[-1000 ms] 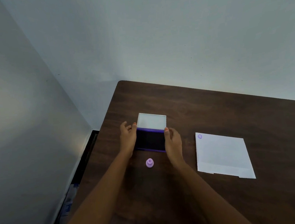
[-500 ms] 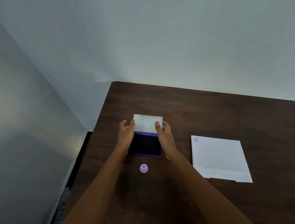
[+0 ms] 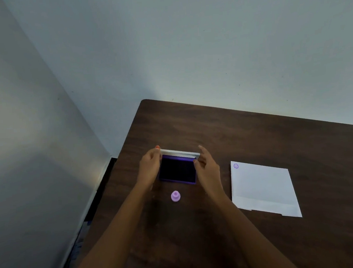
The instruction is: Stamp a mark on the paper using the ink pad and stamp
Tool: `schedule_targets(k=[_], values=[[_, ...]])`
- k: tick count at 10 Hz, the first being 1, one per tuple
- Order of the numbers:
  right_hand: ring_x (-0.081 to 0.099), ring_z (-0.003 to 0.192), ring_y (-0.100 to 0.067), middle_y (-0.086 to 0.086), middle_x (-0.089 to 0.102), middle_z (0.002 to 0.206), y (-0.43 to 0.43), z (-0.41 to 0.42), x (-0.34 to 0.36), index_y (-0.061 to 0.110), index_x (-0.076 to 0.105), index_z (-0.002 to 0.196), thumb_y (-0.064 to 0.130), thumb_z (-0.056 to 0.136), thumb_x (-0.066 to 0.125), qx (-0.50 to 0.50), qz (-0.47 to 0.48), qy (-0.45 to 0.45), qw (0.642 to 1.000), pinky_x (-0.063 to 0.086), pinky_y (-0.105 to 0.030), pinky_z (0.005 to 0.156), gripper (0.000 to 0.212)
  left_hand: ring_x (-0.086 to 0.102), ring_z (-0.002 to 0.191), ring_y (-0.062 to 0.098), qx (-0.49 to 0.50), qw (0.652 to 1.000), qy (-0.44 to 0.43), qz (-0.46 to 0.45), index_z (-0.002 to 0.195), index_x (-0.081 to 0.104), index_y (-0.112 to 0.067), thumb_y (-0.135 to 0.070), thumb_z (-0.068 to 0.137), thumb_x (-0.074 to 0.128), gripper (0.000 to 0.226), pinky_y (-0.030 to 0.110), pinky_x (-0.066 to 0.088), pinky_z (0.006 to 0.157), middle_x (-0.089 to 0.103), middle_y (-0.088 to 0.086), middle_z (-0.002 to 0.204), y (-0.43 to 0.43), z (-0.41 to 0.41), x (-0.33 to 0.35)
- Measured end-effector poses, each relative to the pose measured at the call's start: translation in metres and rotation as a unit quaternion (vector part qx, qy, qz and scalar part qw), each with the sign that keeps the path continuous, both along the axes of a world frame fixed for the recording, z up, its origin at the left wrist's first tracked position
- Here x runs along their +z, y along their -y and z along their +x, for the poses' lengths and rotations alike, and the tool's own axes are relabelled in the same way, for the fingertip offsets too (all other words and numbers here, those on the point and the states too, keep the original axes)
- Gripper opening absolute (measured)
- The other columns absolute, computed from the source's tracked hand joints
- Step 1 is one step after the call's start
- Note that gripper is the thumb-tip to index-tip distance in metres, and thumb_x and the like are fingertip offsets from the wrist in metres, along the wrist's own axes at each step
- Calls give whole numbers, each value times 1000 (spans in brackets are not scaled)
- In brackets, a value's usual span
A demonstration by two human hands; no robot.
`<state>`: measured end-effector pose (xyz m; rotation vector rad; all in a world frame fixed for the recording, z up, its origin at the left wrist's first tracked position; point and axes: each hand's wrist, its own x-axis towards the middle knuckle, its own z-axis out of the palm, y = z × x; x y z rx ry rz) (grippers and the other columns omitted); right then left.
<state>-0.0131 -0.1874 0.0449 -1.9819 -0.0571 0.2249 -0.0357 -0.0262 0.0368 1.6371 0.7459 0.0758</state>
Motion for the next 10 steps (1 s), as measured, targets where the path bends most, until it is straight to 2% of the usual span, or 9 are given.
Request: schedule_targets(k=[1, 2, 4, 5, 6, 7, 8, 9, 10], values=[[53, 115, -22, -14, 58, 126, 5, -16, -7, 9, 52, 120, -1, 88, 48, 3, -34, 37, 999, 36, -17, 94, 34, 54, 84, 7, 10, 1000, 17, -1, 89, 60, -30, -36, 94, 41, 20, 22, 42, 67, 60, -7, 90, 4, -18, -2], [46, 124, -23, -15, 51, 133, 7, -30, -20, 6, 53, 119, -2, 87, 48, 33, -85, 42, 995, 31, -21, 100, 33, 55, 84, 6, 12, 1000, 12, 2, 103, 63, -19, -34, 94, 42, 27, 24, 43, 73, 60, -3, 97, 10, -34, -7], [31, 134, -20, -11, 36, 146, 8, -49, -39, 9, 44, 129, 0, 89, 46, 79, -147, 50, 985, 22, -21, 103, 41, 49, 98, 10, -14, 997, -10, 77, 116, 55, -11, -30, 95, 41, 31, 26, 39, 84, 60, 11, 120, 20, -51, -19], [27, 136, -22, -12, 33, 147, 8, -51, -44, 11, 40, 132, 2, 89, 46, 100, -197, 68, 973, 25, -29, 109, 44, 52, 105, 15, -20, 994, -25, 100, 118, 54, -11, -30, 95, 40, 33, 25, 38, 84, 59, 12, 123, 22, -53, -24], [22, 138, -25, -12, 25, 151, 10, -53, -50, 15, 30, 137, 5, 89, 45, 135, -275, 100, 947, 24, -35, 112, 51, 53, 99, 12, -35, 990, -19, 138, 115, 57, -9, -28, 95, 41, 31, 24, 39, 82, 62, 13, 118, 23, -55, -28], [16, 140, -27, -11, 13, 154, 10, -55, -55, 18, 19, 140, 8, 89, 45, 162, -339, 108, 921, 22, -38, 113, 58, 54, 102, 14, -75, 972, -6, 221, 117, 56, -4, -20, 95, 43, 30, 24, 40, 86, 61, 15, 119, 23, -58, -33], [16, 140, -27, -12, 14, 154, 9, -53, -53, 17, 21, 140, 10, 90, 46, 170, -355, 110, 913, 22, -38, 113, 56, 51, 115, 22, -113, 948, -36, 296, 121, 53, -4, -18, 94, 45, 32, 30, 40, 95, 57, 14, 126, 20, -56, -35], [28, 134, -27, -13, 35, 145, 10, -43, -46, 12, 44, 127, 6, 87, 50, 114, -257, 99, 955, 27, -35, 109, 41, 51, 116, 22, -113, 926, -31, 358, 119, 53, -3, -17, 92, 49, 31, 33, 40, 98, 56, 15, 127, 19, -47, -30], [46, 119, -22, -13, 52, 128, 15, -33, -33, 9, 53, 113, 5, 87, 50, 57, -185, 104, 976, 35, -29, 100, 26, 43, 125, 23, -139, 914, -33, 380, 129, 43, -6, -18, 92, 48, 39, 35, 34, 104, 48, 15, 136, 23, -34, -19]])
